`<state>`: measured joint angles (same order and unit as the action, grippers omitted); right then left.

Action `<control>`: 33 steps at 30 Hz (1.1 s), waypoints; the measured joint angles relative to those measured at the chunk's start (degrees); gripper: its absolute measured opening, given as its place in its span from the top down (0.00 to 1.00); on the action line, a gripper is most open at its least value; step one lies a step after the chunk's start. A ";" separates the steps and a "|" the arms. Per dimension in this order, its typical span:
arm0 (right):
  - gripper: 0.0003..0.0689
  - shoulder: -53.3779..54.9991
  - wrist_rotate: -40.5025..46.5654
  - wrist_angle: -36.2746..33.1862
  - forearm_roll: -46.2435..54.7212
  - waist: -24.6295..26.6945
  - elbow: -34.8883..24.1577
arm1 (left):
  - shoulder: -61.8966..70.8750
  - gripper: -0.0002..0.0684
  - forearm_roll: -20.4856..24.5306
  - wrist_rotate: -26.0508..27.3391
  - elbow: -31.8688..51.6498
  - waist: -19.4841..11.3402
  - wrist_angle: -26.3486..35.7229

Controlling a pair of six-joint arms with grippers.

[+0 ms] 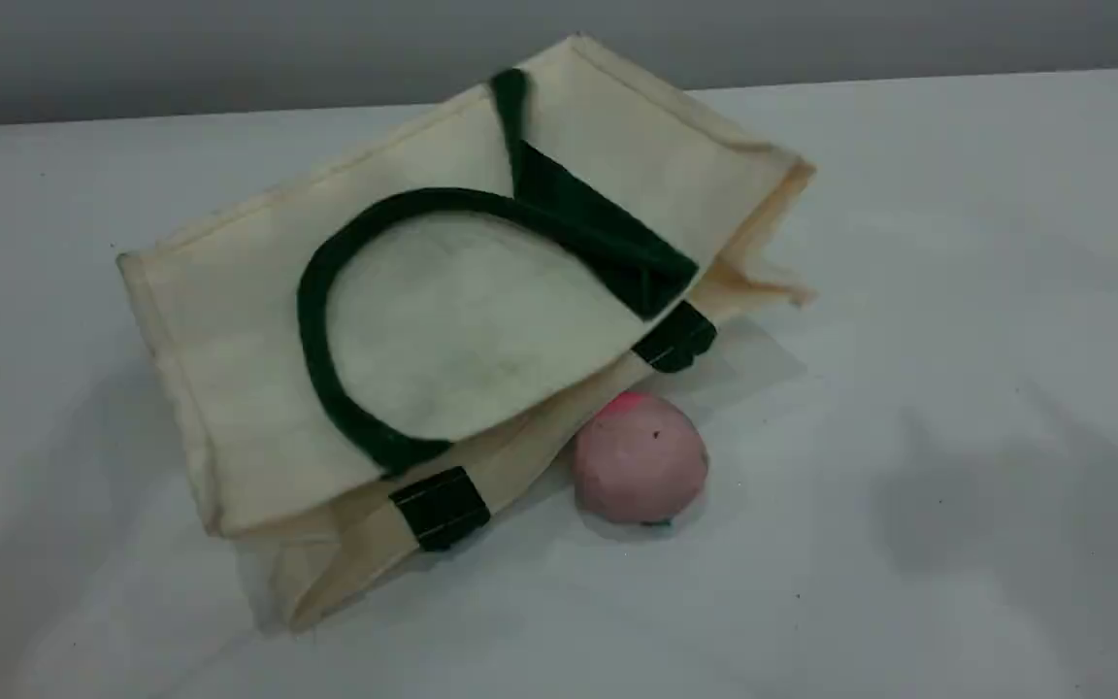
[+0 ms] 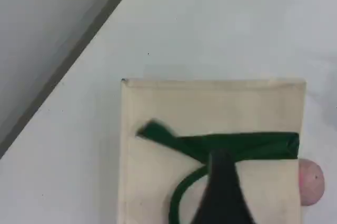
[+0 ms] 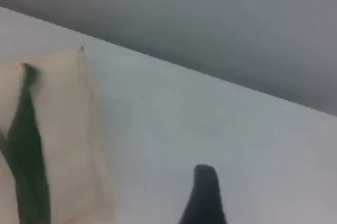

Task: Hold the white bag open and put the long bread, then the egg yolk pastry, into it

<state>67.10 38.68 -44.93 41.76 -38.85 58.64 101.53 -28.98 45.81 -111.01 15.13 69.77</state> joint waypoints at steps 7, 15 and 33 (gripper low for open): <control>0.25 0.00 0.00 0.00 0.00 0.00 0.00 | -0.07 0.26 0.33 -3.09 0.00 0.00 0.10; 0.25 -1.82 -0.19 0.00 0.08 0.00 0.00 | -3.77 0.26 0.75 -6.55 0.00 0.00 0.22; 0.25 -13.61 -7.23 -3.02 -4.54 0.00 0.05 | -19.18 0.26 14.29 -25.88 -0.05 0.00 0.35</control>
<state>53.49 31.45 -47.95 37.22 -38.85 58.69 82.35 -14.68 19.92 -111.06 15.13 70.12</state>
